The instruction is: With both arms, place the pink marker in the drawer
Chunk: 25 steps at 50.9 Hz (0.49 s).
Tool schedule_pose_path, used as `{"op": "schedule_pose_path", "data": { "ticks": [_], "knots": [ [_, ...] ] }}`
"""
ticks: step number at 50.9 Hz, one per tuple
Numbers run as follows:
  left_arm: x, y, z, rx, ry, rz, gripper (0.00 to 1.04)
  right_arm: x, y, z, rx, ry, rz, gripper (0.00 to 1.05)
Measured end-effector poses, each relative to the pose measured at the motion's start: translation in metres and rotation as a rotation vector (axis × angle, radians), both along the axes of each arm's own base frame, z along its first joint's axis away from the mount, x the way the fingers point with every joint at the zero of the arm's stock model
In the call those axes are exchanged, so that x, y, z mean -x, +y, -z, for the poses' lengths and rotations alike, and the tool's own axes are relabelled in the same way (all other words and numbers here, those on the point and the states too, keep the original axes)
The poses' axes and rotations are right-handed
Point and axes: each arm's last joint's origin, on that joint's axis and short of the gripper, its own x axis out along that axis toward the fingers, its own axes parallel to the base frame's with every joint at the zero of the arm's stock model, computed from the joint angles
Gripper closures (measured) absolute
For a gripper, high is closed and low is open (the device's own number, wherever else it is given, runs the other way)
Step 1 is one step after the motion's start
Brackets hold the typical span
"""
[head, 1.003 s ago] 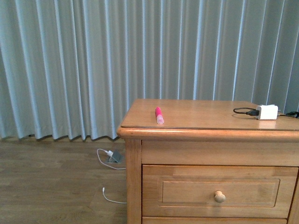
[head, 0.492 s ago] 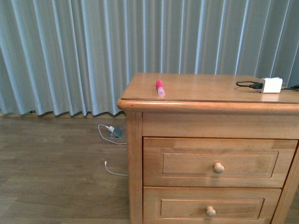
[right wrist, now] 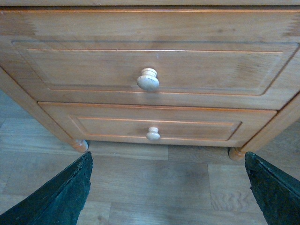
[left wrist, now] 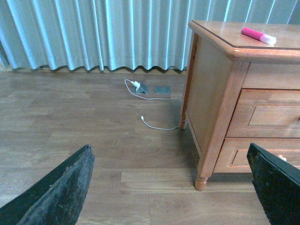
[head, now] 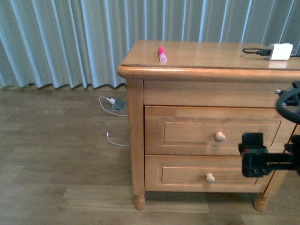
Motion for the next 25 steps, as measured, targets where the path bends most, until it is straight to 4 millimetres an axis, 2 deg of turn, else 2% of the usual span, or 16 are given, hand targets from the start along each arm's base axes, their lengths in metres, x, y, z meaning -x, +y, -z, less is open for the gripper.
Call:
{"op": "schedule_pose_path", "data": {
  "ticks": [10, 25],
  "knots": [
    [0.0, 0.0, 0.0, 0.0, 0.0, 0.0, 0.06, -0.048, 0.015, 0.016, 0.008, -0.023, 0.015, 0.08],
    [0.0, 0.0, 0.0, 0.0, 0.0, 0.0, 0.06, -0.09, 0.028, 0.035, 0.011, -0.032, 0.012, 0.08]
  ]
}}
